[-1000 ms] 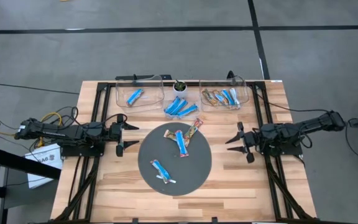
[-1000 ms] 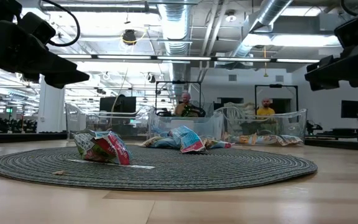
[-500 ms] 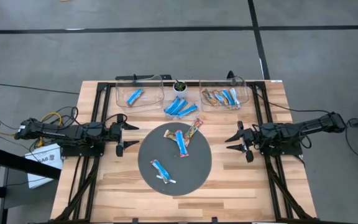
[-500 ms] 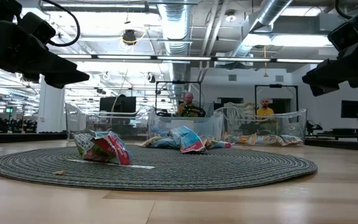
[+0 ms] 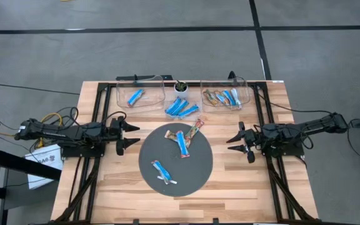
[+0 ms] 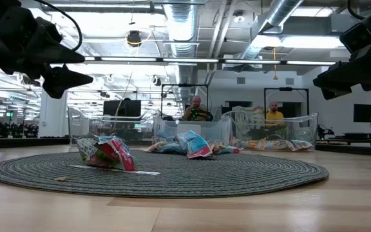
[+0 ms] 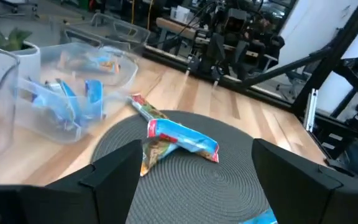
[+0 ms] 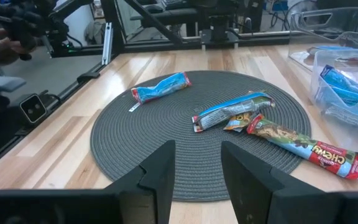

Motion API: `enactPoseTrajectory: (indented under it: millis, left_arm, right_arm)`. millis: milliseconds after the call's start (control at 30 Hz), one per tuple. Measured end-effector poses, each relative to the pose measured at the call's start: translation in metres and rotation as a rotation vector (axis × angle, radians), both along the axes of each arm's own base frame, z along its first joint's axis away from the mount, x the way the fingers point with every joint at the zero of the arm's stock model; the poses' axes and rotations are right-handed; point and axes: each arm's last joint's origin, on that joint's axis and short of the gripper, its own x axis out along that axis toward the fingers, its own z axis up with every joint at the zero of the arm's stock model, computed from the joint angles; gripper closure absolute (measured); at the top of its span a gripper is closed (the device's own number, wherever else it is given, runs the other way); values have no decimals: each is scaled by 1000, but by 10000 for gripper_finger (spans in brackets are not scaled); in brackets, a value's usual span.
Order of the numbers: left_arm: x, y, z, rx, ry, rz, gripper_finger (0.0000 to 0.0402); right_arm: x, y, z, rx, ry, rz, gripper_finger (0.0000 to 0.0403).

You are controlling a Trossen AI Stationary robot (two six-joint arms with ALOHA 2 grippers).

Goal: Pick and place Granola Bars by type
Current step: Put the red granola bar into the left transparent bin

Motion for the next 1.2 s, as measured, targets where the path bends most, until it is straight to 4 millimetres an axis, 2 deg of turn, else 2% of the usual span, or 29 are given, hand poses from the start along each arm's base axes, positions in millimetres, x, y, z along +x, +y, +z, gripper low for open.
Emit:
enactPoseTrajectory:
  millis: [133, 367, 533, 733, 933, 1067, 1200]
  left_arm:
    - [-1, 1, -3, -1, 37, 45, 107]
    - [2, -4, -1, 79, 115, -146, 109]
    - [4, -4, 11, 165, 309, -159, 130]
    - [21, -8, 37, 274, 443, -222, 159]
    - [51, -31, 56, 411, 528, -393, 171]
    - [69, -58, 55, 603, 582, -552, 173]
    - [84, -82, 46, 773, 656, -614, 173]
  right_arm:
    - [0, 0, 0, 0, 0, 0, 278]
    - [0, 0, 0, 0, 0, 0, 278]
    - [0, 0, 0, 0, 0, 0, 278]
    - [0, 0, 0, 0, 1, 0, 278]
    - [0, 0, 0, 0, 1, 0, 278]
    - [0, 0, 0, 0, 1, 0, 278]
    - [0, 0, 0, 0, 0, 0, 278]
